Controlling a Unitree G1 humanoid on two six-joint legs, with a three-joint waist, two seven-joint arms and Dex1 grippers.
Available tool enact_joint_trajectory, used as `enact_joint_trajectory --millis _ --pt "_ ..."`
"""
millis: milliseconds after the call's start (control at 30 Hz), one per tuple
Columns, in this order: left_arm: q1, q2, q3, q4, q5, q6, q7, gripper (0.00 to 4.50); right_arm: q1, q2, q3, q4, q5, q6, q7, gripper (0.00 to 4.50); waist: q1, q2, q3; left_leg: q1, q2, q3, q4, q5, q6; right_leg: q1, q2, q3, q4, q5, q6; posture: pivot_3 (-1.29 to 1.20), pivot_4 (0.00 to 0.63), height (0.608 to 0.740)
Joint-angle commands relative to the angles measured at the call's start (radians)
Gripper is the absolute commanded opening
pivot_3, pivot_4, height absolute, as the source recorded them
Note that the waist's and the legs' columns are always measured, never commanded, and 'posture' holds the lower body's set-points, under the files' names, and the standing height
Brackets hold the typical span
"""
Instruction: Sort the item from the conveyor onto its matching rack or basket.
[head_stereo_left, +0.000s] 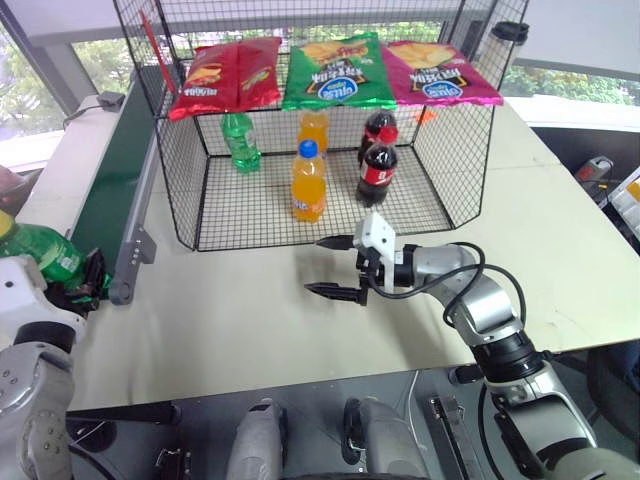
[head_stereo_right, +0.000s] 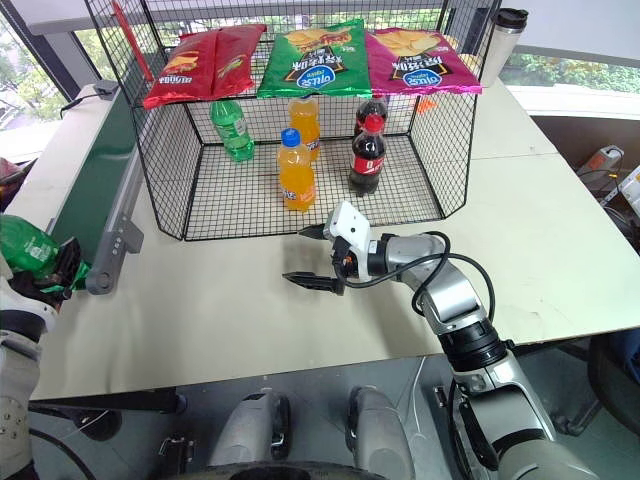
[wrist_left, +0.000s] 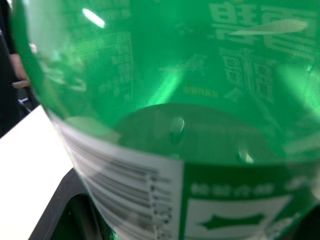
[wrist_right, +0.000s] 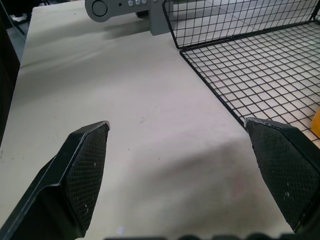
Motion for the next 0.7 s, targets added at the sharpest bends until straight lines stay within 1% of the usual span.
enact_joint_trajectory --millis 33,133,300,367,433,567,700 --pt "-0.013 0.038 0.016 -0.095 -0.077 0.026 -0.015 2.80 -0.002 -0.008 -0.010 -0.049 0.010 -0.004 0.003 4.50 0.000 0.000 0.000 0.000 0.000 0.000 0.000 0.000 0.000 0.000 0.000 0.000 0.000 0.000 0.000 0.00 0.150 0.740" --pt "-0.037 0.086 0.016 -0.134 -0.141 0.067 -0.022 2.80 -0.002 -0.014 -0.016 -0.047 0.009 -0.003 0.000 4.50 0.000 0.000 0.000 0.000 0.000 0.000 0.000 0.000 0.000 0.000 0.000 0.000 0.000 0.000 0.000 0.00 0.150 0.740" --pt "-0.074 0.165 0.010 -0.166 -0.187 0.107 -0.017 2.80 0.002 -0.024 -0.021 -0.051 0.008 -0.003 -0.004 4.50 -0.004 0.000 0.000 0.000 0.000 0.000 0.000 0.000 0.000 0.000 0.000 0.000 0.000 0.000 0.000 0.00 0.150 0.740" --pt "-0.112 0.192 0.000 -0.171 -0.210 0.123 -0.007 2.80 0.004 -0.025 -0.022 -0.051 0.009 -0.002 -0.007 4.50 -0.006 0.000 0.000 0.000 0.000 0.000 0.000 0.000 0.000 -0.001 0.001 0.000 0.000 0.000 0.000 0.00 0.150 0.740" --pt "-0.155 0.209 -0.034 -0.172 -0.231 0.135 -0.002 2.80 0.005 -0.027 -0.022 -0.049 0.011 -0.004 -0.009 4.50 -0.004 0.000 0.000 0.000 0.000 0.000 -0.001 0.000 0.000 -0.001 0.001 0.000 0.000 0.001 0.001 0.00 0.150 0.740" --pt "-0.231 0.208 -0.173 -0.150 -0.210 0.136 -0.001 2.80 0.009 -0.029 -0.024 -0.051 0.011 -0.003 -0.015 4.50 0.000 0.000 0.000 0.000 0.000 0.000 0.000 0.000 0.000 0.000 0.001 0.000 0.000 0.001 0.002 0.00 0.150 0.740" --pt "-0.298 0.190 -0.348 -0.074 -0.104 0.095 -0.010 2.80 0.010 -0.034 -0.024 -0.055 0.006 0.001 -0.026 4.50 -0.002 0.000 0.000 0.000 -0.001 0.000 0.000 0.000 0.000 0.000 0.001 0.000 0.000 0.002 0.003 0.00 0.150 0.740"
